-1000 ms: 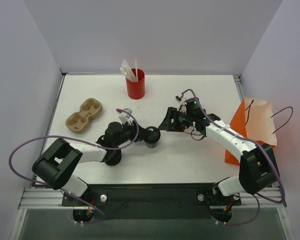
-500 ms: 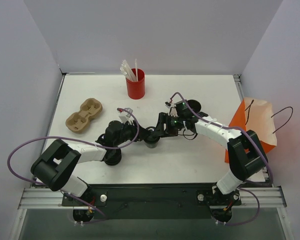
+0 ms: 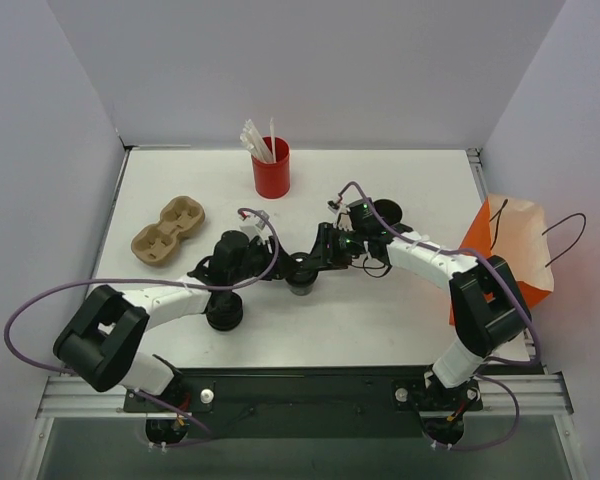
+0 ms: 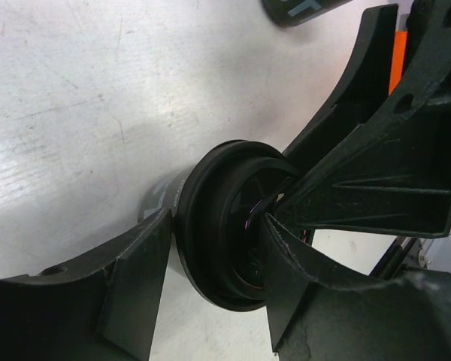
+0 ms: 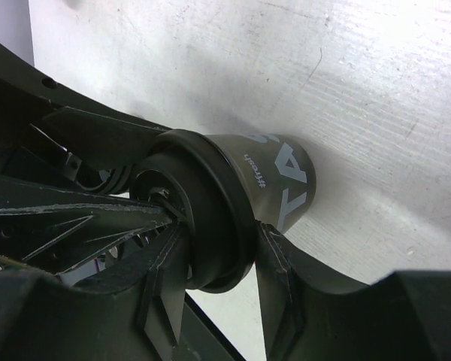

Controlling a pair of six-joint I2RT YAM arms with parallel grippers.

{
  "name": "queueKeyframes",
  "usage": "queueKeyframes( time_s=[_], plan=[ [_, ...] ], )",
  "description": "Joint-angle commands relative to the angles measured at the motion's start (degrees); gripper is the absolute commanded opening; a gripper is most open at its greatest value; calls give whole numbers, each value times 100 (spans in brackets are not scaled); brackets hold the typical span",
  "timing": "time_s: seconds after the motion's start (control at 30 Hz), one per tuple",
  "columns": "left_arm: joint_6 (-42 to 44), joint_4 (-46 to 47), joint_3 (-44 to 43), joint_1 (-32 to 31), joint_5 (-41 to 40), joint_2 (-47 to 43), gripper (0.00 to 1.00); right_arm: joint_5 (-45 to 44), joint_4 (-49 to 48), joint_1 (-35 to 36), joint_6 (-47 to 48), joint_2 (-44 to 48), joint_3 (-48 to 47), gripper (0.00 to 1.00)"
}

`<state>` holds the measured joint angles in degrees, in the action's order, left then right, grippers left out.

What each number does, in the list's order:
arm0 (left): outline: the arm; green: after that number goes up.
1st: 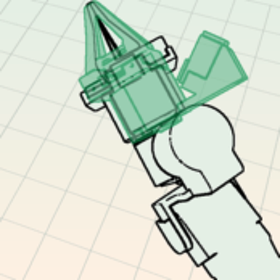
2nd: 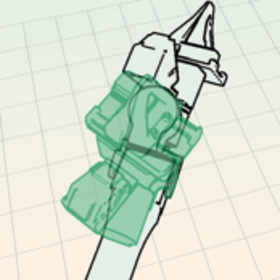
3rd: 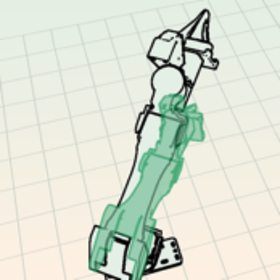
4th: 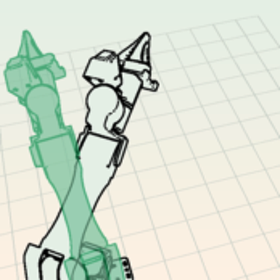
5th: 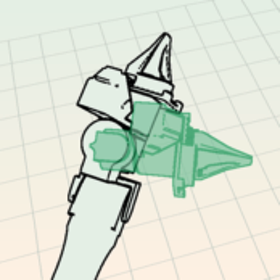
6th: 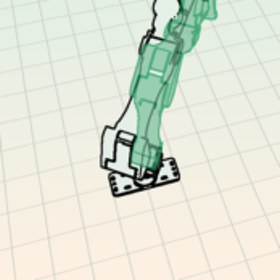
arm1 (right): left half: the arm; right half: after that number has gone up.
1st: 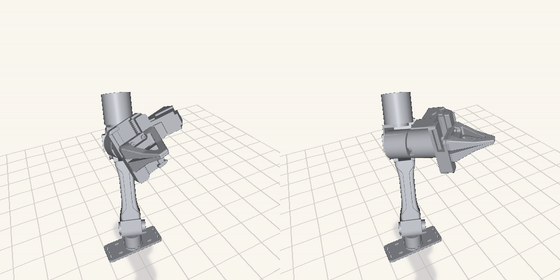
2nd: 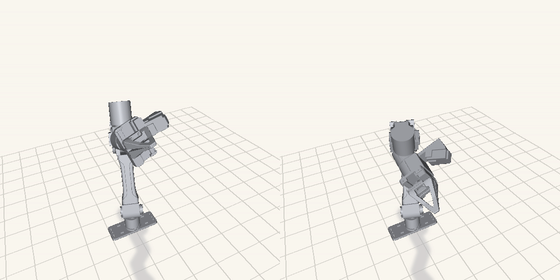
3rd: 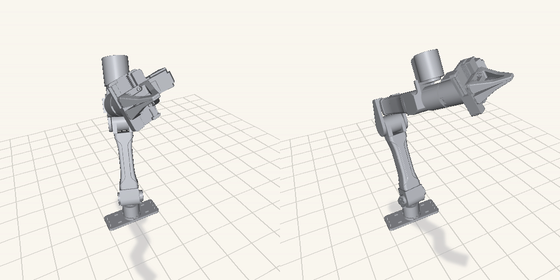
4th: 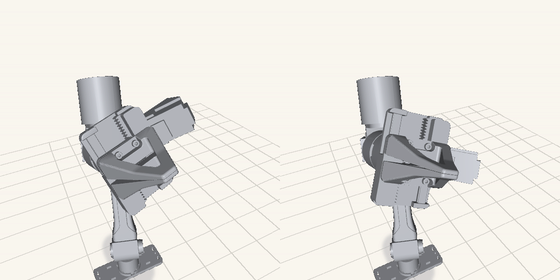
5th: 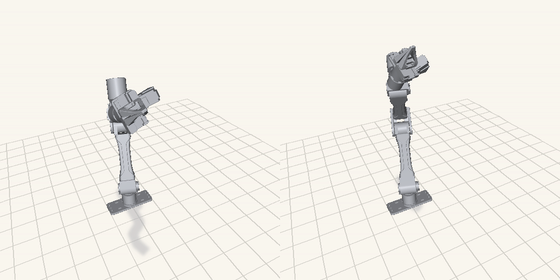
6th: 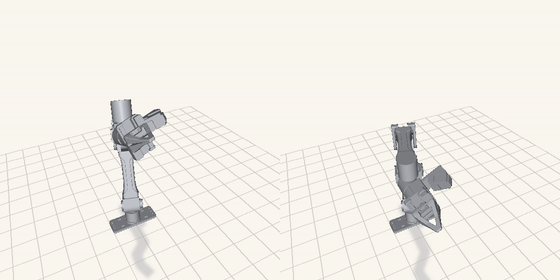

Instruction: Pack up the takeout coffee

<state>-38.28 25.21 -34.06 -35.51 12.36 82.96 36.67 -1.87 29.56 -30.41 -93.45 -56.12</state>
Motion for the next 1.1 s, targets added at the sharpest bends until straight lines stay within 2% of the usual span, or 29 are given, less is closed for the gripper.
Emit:
queueKeyframes(
  time_s=[0.0,0.13,0.33,0.6,0.83,1.07],
  plan=[
    [497,-2256,-653,61,47,-253,60,-511,161,58,325,-323,250,27],
    [646,-2959,-1093,193,-23,-508,61,-503,354,50,396,-323,233,26],
    [857,-3136,-1129,281,-41,-658,62,-292,782,111,948,-472,-179,25],
    [1235,-2899,-1129,685,793,-491,64,147,1540,217,1933,-841,-1005,25],
    [1332,-2610,-1102,712,1137,-210,66,350,1892,287,2303,-1061,-1428,26],
    [1280,-2126,-1111,712,1128,168,66,464,2015,278,2435,-1281,-1700,26]
  ],
)
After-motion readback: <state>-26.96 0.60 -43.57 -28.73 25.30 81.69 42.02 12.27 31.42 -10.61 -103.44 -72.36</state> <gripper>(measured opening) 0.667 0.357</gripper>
